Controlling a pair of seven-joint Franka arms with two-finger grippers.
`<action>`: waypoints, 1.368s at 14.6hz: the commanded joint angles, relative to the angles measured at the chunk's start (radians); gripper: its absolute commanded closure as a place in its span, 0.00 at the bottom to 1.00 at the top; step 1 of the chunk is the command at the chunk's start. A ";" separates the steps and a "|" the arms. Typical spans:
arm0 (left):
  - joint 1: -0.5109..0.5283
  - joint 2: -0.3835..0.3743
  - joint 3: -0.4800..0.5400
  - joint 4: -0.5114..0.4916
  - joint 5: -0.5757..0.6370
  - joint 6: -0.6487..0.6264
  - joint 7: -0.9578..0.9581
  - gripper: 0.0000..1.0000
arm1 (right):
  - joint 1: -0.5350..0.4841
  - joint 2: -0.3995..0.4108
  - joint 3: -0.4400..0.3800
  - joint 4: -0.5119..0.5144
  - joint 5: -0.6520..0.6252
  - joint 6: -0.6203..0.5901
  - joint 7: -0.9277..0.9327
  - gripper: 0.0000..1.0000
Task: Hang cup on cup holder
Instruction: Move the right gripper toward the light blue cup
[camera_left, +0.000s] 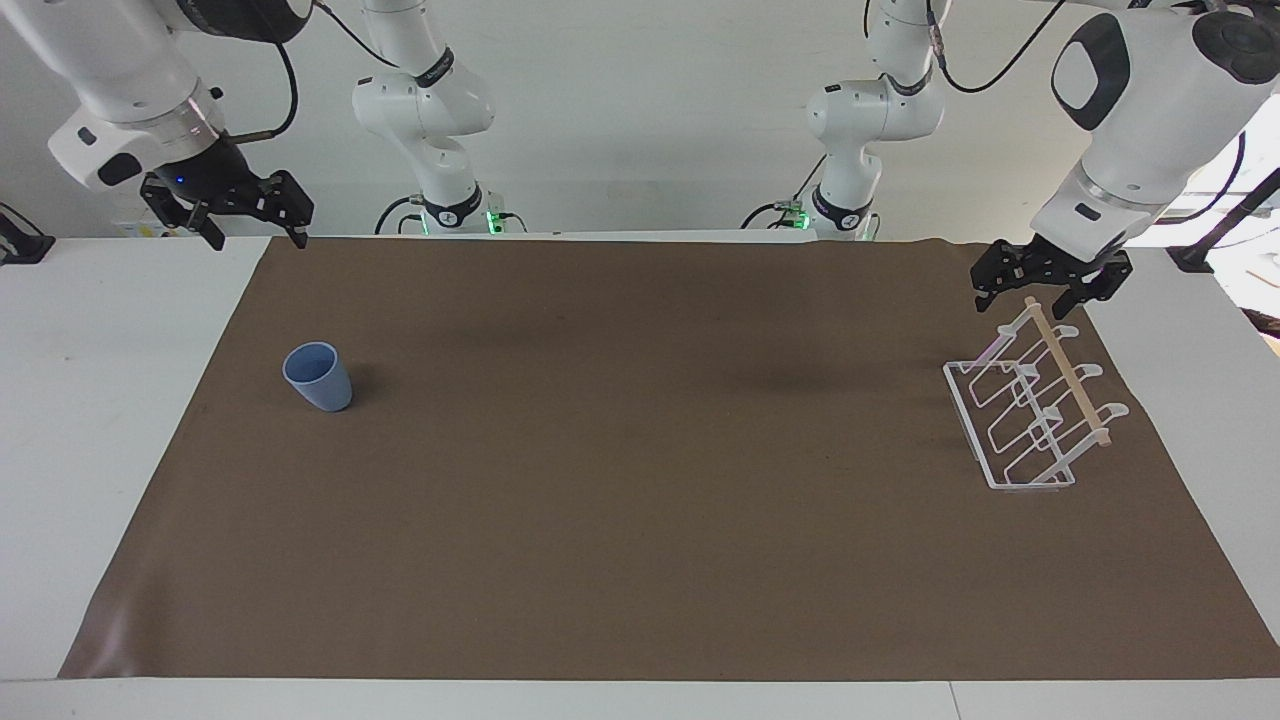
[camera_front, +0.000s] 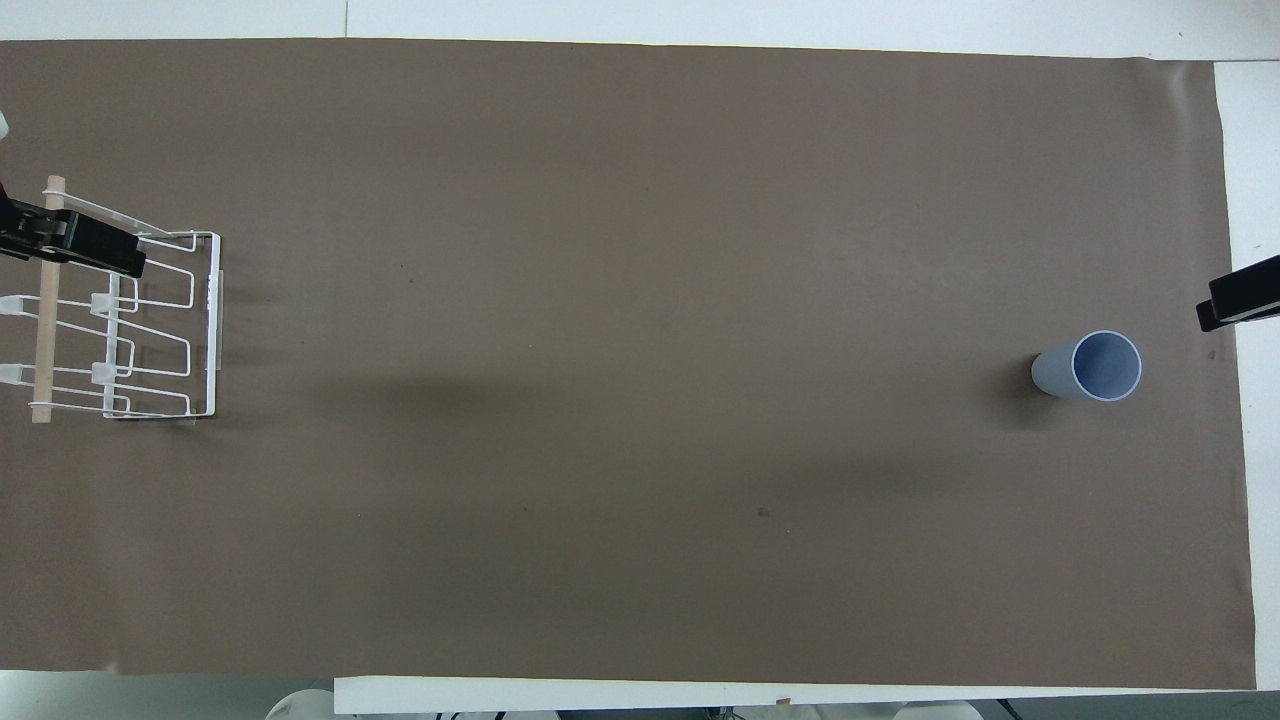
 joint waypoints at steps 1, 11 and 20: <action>0.006 -0.019 -0.001 -0.013 0.018 -0.009 0.011 0.00 | -0.002 -0.014 -0.003 -0.025 0.015 0.022 0.002 0.00; 0.006 -0.019 -0.001 -0.013 0.018 -0.009 0.011 0.00 | -0.014 -0.081 -0.002 -0.193 0.013 0.178 -0.036 0.00; 0.006 -0.019 -0.001 -0.013 0.018 -0.009 0.011 0.00 | -0.177 -0.043 -0.003 -0.647 0.016 0.670 -0.291 0.00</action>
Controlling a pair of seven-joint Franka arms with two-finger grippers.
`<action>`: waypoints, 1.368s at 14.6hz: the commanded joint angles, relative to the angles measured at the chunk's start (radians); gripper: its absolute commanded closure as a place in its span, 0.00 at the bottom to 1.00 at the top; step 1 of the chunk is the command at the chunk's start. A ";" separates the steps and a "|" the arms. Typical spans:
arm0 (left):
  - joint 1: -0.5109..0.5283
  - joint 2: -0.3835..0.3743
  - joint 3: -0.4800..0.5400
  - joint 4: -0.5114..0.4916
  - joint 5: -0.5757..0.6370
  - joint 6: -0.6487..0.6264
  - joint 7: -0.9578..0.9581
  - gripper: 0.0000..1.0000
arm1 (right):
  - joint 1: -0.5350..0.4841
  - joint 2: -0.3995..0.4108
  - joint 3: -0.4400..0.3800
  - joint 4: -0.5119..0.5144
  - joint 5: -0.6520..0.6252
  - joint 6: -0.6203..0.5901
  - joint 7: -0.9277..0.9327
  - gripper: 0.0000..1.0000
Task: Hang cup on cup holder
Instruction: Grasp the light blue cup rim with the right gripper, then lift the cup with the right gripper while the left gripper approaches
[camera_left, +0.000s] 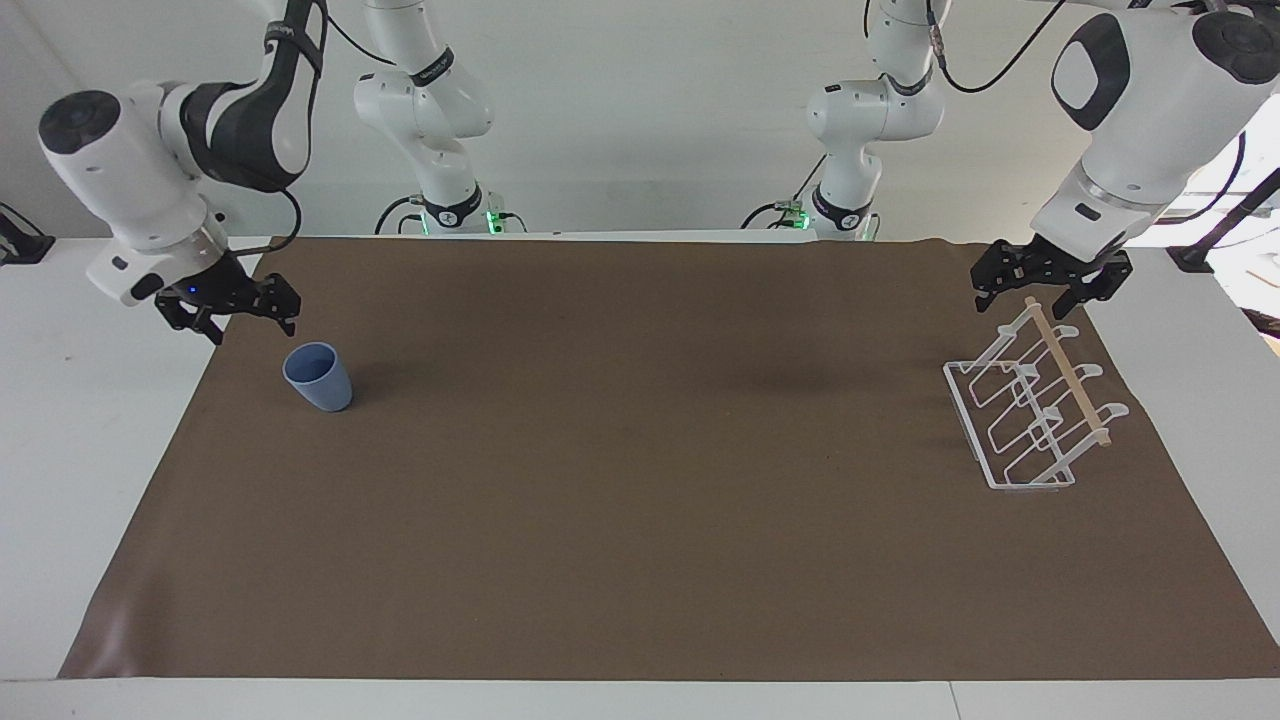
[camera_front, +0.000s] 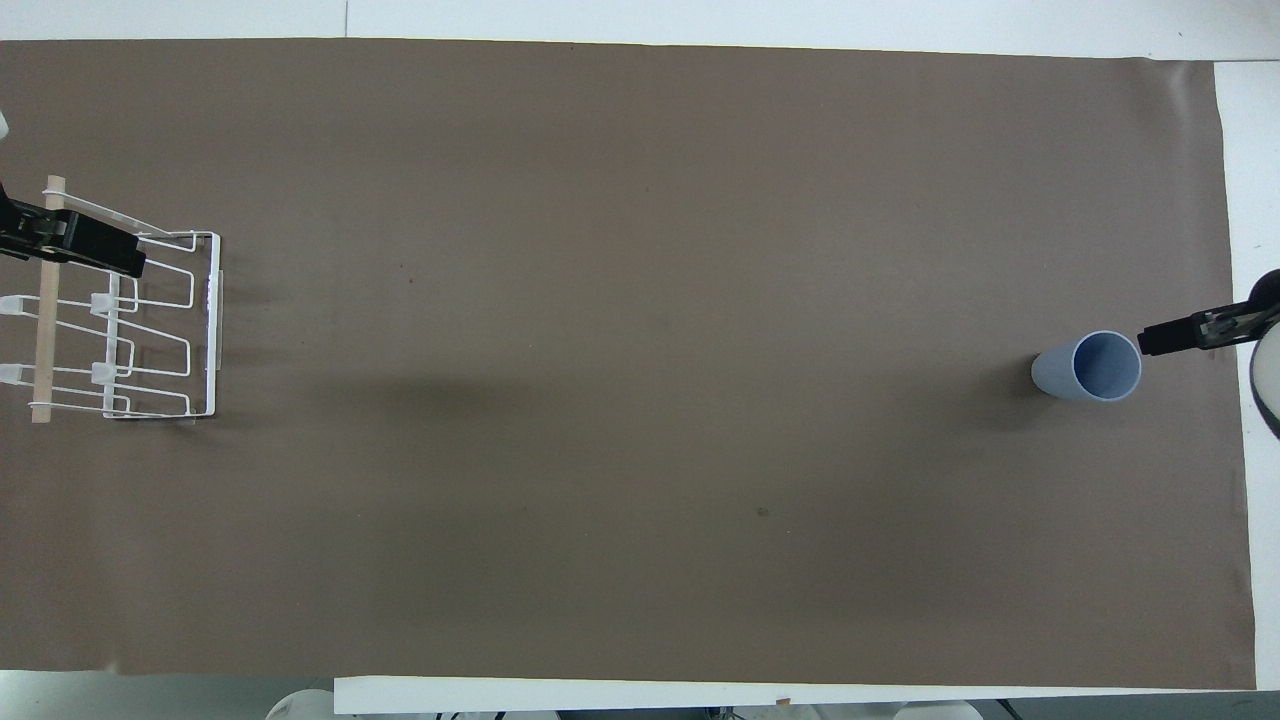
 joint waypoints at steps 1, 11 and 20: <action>0.006 -0.019 -0.001 -0.013 0.018 -0.009 0.011 0.00 | -0.036 0.012 0.008 -0.051 0.015 0.029 -0.018 0.00; 0.006 -0.019 -0.001 -0.013 0.018 -0.009 0.011 0.00 | -0.059 0.099 0.009 -0.097 0.070 0.184 0.020 0.26; 0.006 -0.019 -0.001 -0.013 0.018 -0.009 0.011 0.00 | -0.008 0.104 0.009 -0.066 0.067 0.129 0.014 1.00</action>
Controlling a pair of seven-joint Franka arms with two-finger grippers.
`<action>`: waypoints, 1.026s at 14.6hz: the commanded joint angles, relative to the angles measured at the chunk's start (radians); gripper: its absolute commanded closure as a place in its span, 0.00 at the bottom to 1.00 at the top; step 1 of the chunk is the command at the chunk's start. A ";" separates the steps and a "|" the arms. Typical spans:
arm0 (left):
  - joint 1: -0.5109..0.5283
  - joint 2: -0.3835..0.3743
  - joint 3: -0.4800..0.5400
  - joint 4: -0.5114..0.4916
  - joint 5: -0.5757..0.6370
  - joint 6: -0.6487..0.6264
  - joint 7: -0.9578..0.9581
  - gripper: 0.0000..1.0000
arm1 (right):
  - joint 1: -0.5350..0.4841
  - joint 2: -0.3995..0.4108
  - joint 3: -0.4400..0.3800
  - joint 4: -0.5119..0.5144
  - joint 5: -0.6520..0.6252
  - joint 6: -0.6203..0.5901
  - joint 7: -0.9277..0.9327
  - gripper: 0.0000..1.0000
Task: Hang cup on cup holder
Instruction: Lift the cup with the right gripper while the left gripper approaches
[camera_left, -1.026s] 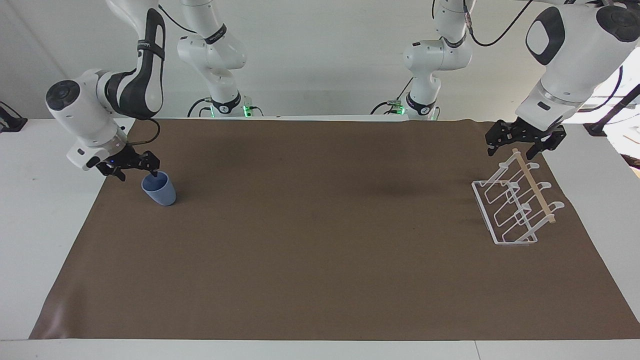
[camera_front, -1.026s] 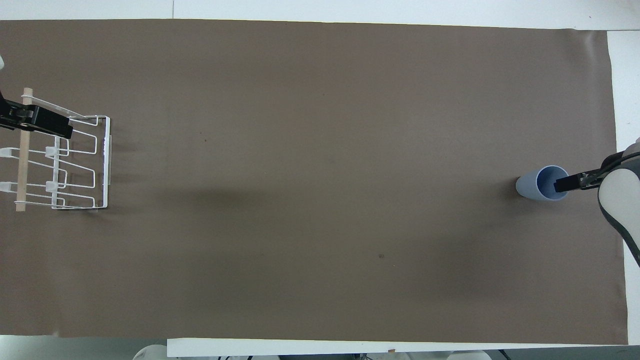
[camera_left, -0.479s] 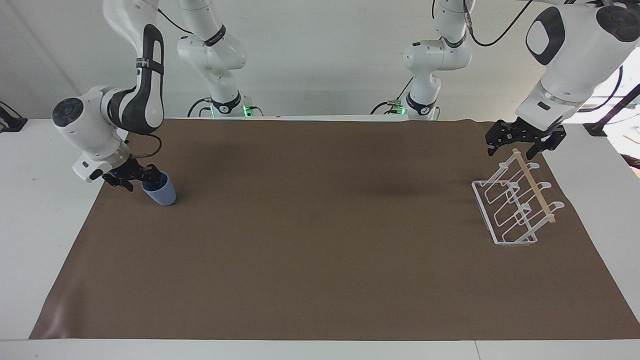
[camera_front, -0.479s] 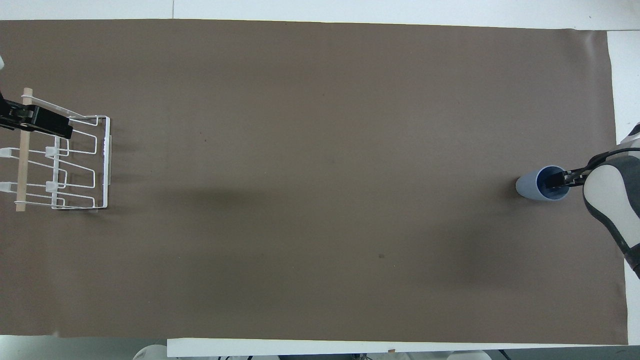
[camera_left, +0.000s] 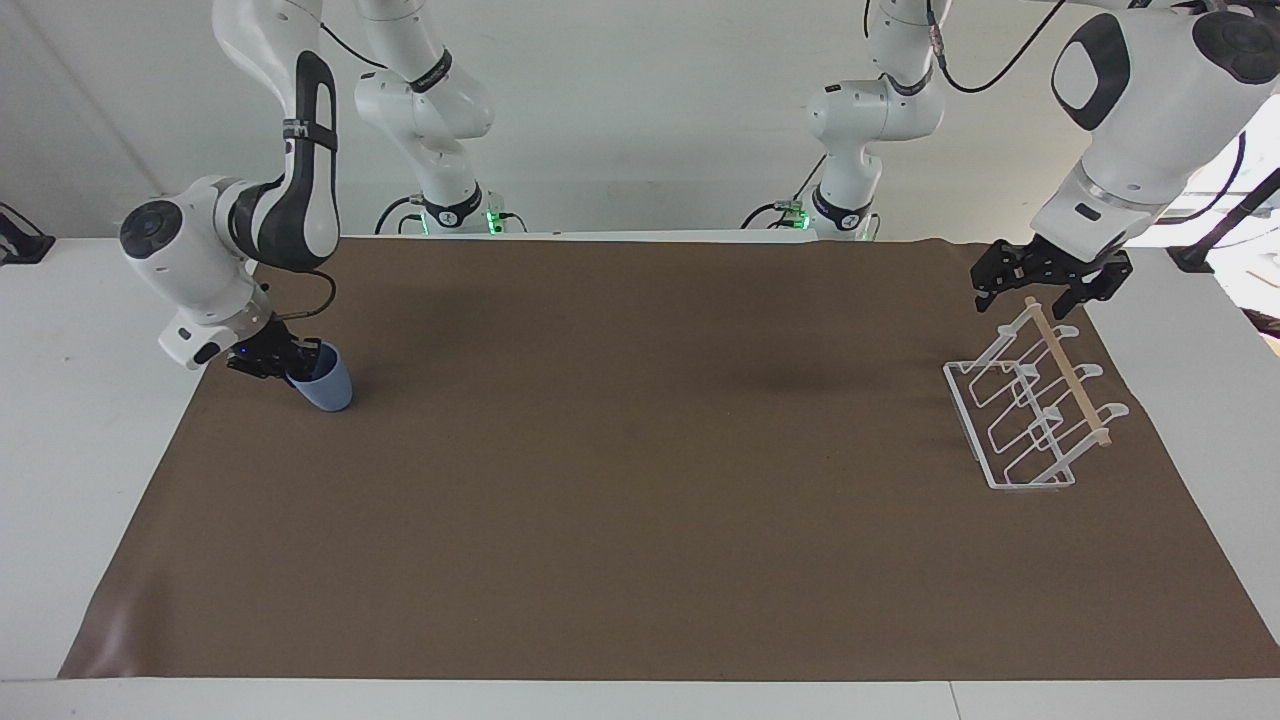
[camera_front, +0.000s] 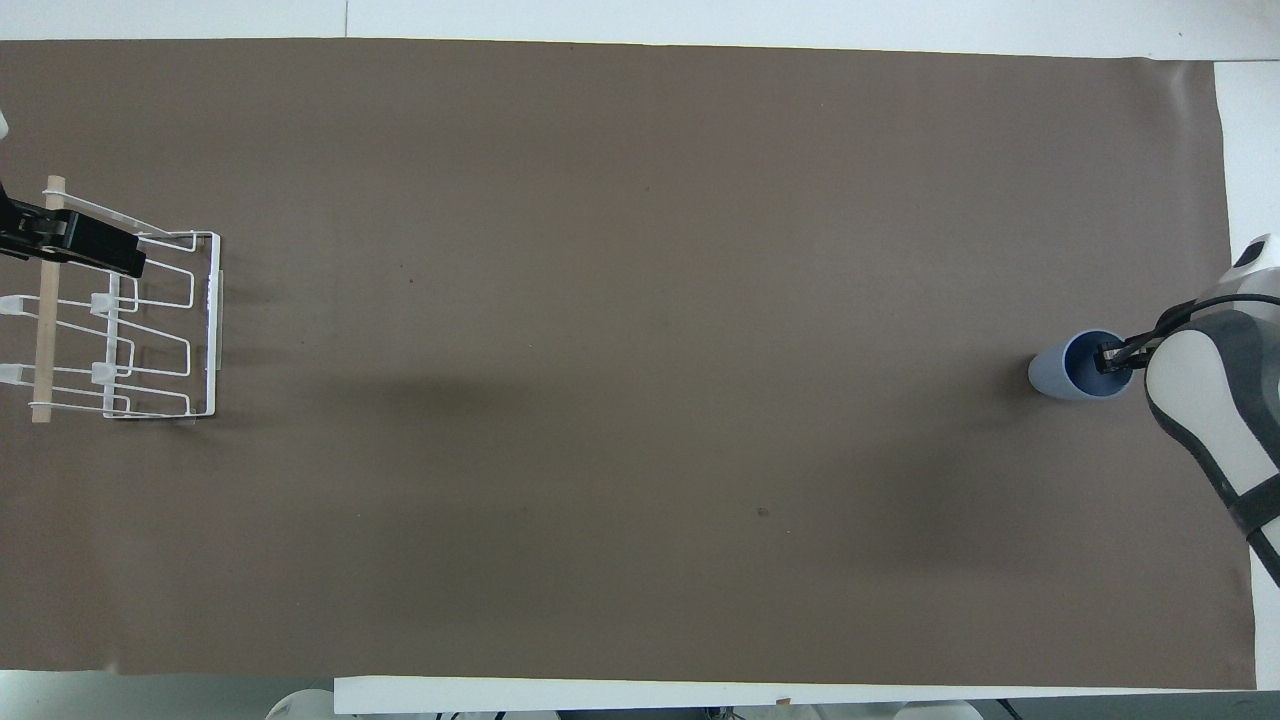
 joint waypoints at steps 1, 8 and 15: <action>0.006 -0.019 -0.001 -0.013 0.018 -0.009 0.011 0.00 | 0.009 -0.001 0.003 0.053 0.011 -0.090 -0.004 1.00; 0.006 -0.019 -0.001 -0.013 0.018 -0.009 0.011 0.00 | 0.096 -0.041 0.060 0.252 0.460 -0.420 0.005 1.00; 0.018 -0.037 0.003 -0.013 0.017 -0.120 -0.029 0.00 | 0.328 -0.061 0.060 0.210 0.990 -0.379 0.281 1.00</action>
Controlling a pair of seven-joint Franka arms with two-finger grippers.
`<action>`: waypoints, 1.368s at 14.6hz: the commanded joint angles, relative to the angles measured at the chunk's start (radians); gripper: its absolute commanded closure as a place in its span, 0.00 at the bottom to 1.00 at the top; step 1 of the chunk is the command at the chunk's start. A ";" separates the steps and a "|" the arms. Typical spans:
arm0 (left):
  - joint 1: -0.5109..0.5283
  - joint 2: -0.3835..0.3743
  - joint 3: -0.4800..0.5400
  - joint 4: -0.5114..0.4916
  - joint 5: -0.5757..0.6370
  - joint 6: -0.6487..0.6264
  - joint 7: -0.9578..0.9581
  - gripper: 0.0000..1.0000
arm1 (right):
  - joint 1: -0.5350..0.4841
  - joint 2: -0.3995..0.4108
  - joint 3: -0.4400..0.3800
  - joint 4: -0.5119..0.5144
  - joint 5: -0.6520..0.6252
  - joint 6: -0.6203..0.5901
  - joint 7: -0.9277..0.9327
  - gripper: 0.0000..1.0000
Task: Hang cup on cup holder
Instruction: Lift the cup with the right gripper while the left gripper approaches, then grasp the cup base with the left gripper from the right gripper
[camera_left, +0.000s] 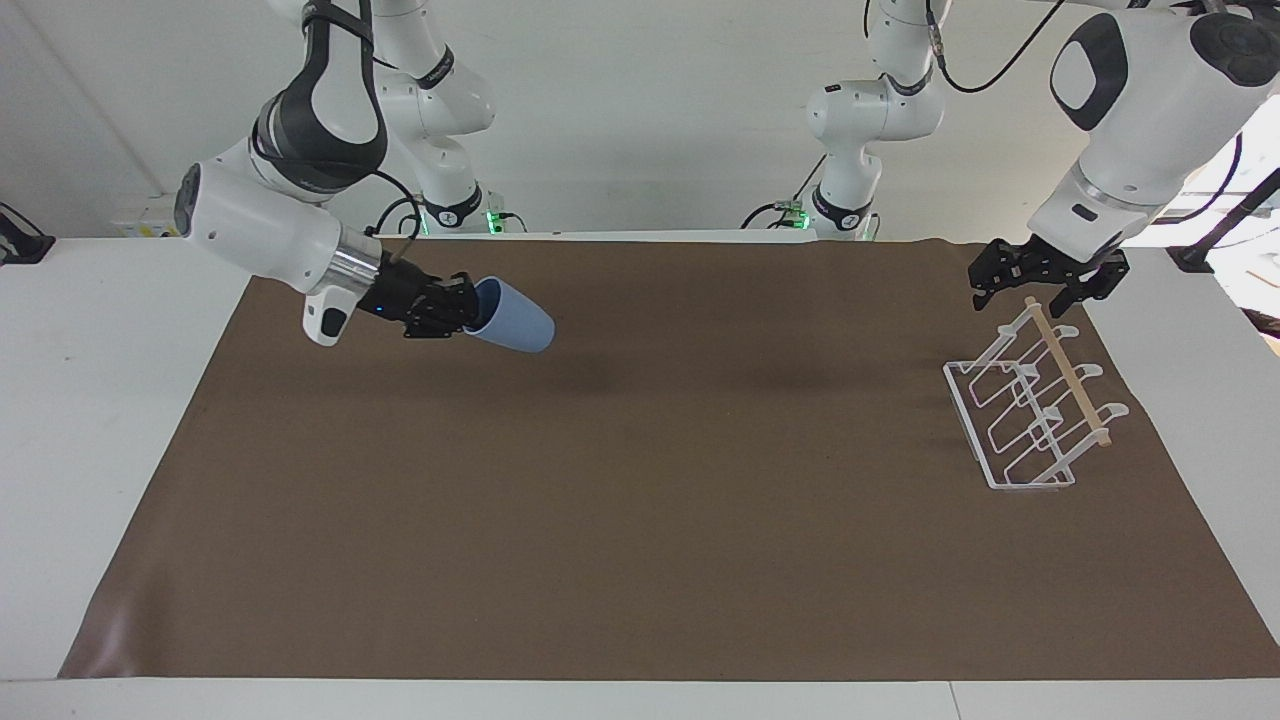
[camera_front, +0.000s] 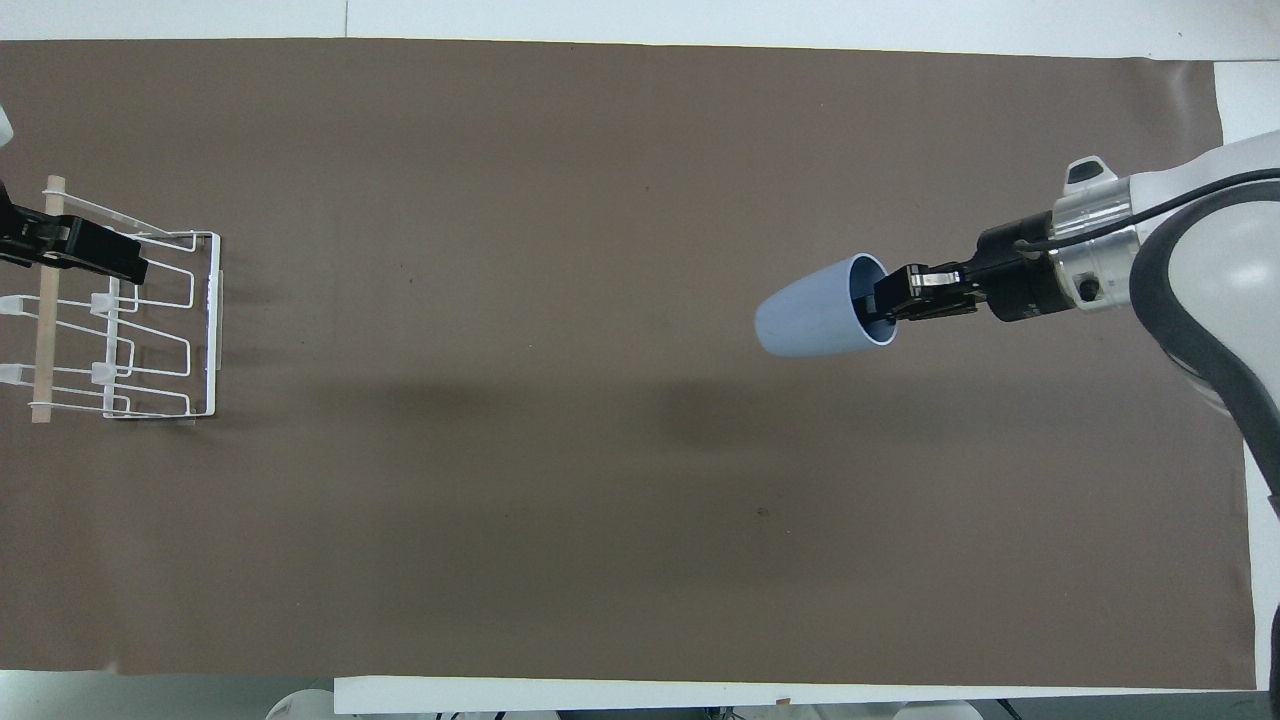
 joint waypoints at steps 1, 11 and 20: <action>0.042 -0.037 0.003 -0.015 0.017 -0.076 -0.026 0.00 | 0.090 -0.023 -0.005 -0.051 0.183 0.079 0.141 1.00; -0.093 -0.030 -0.014 0.009 -0.123 -0.070 -0.890 0.00 | 0.518 -0.031 -0.005 -0.106 0.604 0.571 0.332 1.00; -0.283 -0.023 -0.032 0.033 -0.252 0.005 -1.920 0.00 | 0.531 -0.031 -0.005 -0.108 0.604 0.582 0.334 1.00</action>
